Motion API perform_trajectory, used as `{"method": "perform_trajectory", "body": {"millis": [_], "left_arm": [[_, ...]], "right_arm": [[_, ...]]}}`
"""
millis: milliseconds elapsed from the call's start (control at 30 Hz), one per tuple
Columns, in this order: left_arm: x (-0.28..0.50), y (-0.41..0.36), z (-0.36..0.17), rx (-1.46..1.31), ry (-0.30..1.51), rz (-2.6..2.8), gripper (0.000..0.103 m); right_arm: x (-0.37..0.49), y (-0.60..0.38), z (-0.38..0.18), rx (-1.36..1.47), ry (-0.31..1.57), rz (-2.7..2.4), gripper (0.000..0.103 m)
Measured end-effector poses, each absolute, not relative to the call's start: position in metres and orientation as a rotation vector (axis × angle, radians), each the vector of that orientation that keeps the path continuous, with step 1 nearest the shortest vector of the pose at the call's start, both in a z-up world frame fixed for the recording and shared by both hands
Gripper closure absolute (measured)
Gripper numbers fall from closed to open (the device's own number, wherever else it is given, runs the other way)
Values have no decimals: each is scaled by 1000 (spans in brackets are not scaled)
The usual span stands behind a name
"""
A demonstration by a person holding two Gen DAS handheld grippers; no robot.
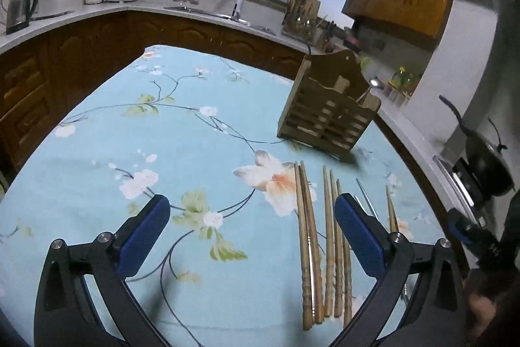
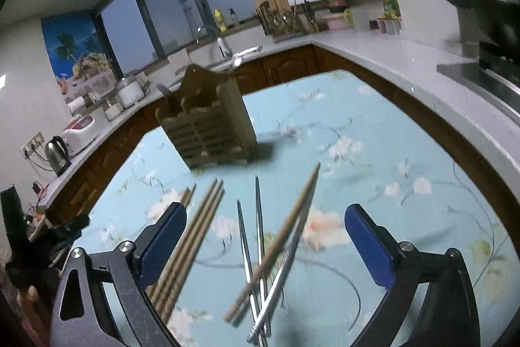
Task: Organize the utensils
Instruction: 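Move both tools back down to the chopsticks on the cloth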
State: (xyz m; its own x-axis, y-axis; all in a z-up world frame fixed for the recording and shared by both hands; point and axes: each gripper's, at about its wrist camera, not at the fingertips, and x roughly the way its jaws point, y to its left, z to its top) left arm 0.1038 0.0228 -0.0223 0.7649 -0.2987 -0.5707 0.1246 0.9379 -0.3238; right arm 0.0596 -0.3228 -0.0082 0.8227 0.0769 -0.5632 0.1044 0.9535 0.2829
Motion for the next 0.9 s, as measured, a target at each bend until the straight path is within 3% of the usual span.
{"method": "perform_trajectory", "body": {"millis": [500,600,833,900], "left_arm": [[121,10,-25,-222,748,-235,0],[130,1,-25,-200,770,-264,6],[167,-33,-37,-141,874,-340,29],[178,-45,-42,-119,899,-358,36]], "right_arm": [[68,-313,-14,286,635,11,5],[74,-314,-14,289,641,16,8],[102,-323,-19,312,706,23,53],[110,-326,-23,323,727,18,61]]}}
